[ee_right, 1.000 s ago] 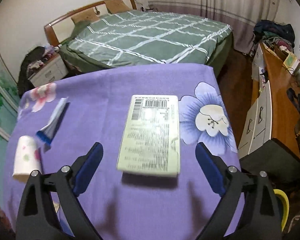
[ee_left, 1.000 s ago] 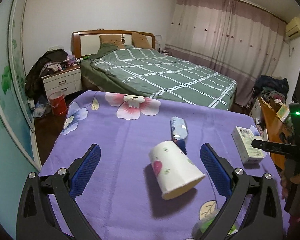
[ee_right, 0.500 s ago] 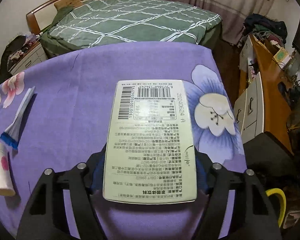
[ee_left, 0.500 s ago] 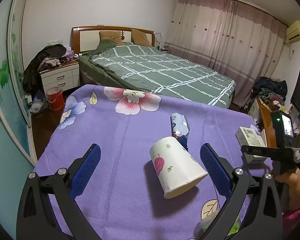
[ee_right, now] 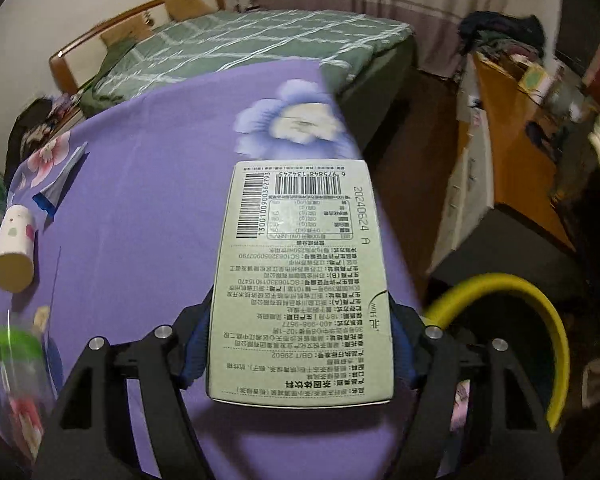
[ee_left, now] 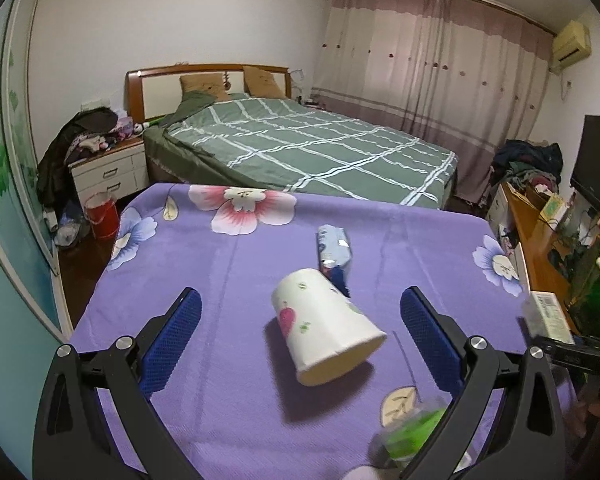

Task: Collect trash
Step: 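Carry the white box into the yellow bin and open the right gripper, then grasp the clear green-lidded jar with the left gripper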

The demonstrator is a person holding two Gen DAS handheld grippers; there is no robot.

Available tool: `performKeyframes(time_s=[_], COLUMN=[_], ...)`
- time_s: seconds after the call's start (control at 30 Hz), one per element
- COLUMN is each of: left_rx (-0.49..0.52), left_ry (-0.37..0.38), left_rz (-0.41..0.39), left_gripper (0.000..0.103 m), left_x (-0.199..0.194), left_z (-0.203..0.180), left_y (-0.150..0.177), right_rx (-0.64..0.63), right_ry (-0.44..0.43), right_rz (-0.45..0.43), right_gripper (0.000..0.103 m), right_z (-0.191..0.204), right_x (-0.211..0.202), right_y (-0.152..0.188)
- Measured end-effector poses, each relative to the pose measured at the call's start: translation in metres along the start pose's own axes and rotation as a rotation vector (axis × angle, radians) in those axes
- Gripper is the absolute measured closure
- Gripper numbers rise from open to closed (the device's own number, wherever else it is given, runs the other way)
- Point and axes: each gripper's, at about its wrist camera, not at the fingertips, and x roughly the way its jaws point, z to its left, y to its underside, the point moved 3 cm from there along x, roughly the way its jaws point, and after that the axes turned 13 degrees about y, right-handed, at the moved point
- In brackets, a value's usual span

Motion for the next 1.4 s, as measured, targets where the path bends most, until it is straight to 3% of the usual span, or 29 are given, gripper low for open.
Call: performKeyframes(time_s=[0.2,0.37,0.47,0.73,1.03,1.4], left_rx=[0.028,0.045,0.053,0.034,0.014,0.012], left_ry=[0.036,0.064,0.067,0.028,-0.022,-0.033], left_rz=[0.018,0.048,0.072,0.163,0.244,0.311], left_gripper=[0.005,0.005,0.005,0.005,0.006,0.041], left_x=[-0.014,-0.028,-0.035,-0.029,0.000,0.025], left_z=[-0.032,-0.062,-0.077,-0.092,-0.092,-0.097], left_y=[0.008,0.023,0.035,0.072,0.087,0.096], right_rx=[0.116,0.167,0.204,0.222,0.215,0.210], right_ry=[0.062,0.122,0.147,0.111,0.047,0.001], right_rz=[-0.027,-0.002,0.006,-0.035,-0.053,-0.054], right_gripper=[0.035,0.034,0.019,0.018,0.018,0.018], right_z=[-0.077,-0.124,-0.144,-0.156,-0.150,-0.151], right_x=[-0.027,-0.021,-0.016,-0.027,-0.035,-0.034], right_y=[0.035,0.054,0.061,0.069,0.072,0.075])
